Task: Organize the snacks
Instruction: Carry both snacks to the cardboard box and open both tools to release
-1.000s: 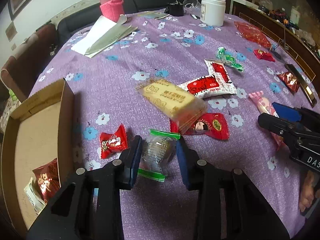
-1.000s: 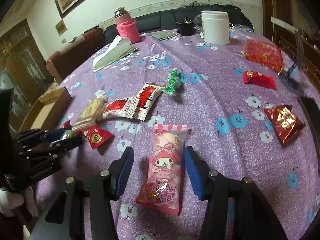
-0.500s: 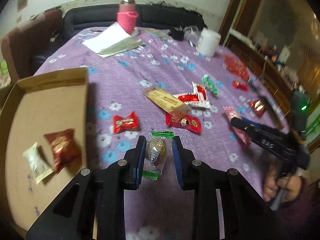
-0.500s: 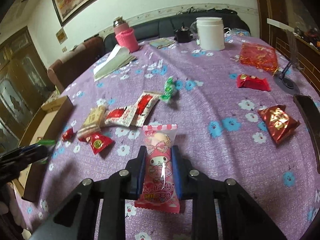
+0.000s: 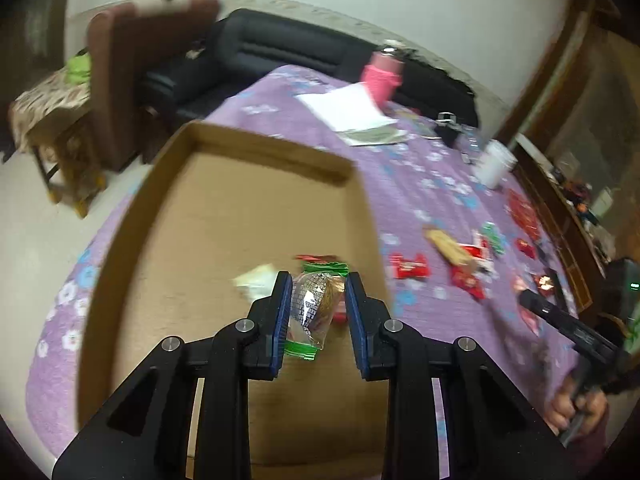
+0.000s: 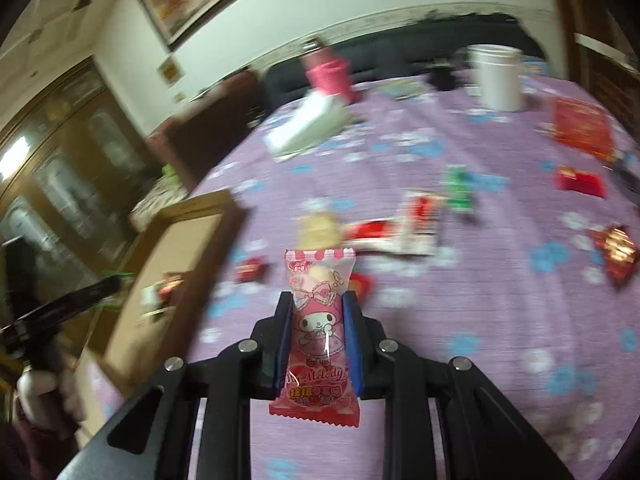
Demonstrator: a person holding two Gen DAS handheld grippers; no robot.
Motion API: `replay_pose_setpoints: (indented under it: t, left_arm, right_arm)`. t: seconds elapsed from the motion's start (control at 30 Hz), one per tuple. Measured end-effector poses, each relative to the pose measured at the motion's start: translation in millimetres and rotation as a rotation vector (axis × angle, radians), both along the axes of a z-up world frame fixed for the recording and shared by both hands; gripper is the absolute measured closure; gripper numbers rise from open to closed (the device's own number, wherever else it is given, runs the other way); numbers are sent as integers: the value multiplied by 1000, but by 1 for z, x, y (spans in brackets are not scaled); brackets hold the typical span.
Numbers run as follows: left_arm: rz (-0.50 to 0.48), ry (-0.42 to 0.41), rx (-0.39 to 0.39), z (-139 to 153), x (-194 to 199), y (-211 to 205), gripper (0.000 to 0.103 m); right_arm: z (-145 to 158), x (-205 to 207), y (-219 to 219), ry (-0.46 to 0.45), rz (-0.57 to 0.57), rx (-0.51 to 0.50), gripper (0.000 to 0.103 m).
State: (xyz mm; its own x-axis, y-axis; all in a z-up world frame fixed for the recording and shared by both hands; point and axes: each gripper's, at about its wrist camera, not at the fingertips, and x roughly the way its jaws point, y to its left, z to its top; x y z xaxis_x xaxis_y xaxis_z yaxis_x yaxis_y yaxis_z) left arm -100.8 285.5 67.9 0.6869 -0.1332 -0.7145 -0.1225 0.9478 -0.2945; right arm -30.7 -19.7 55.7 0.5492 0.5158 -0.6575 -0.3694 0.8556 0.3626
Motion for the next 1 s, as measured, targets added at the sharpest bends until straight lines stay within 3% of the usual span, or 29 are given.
replay_pose_setpoints:
  t: [0.3,0.6,0.7,0.83,1.0]
  left_arm:
    - [77,60,34,-21,10,42,77]
    - [114,91,17,-30,20,67,77]
    - [110,94,-18,-31,19,73,76]
    - [121,84,-33,-25,17,76,70]
    - [128,21,-53,-6,1,70,70]
  right_arm:
    - [-3,-5,120,73,225,18,77]
    - [-19,-6,192,132,326,-21,74]
    - [-23,-7,199,134,329,-22,71]
    - [-19,-9,191,130,327,4,57]
    - [-2,-4,147,92,270,44,57]
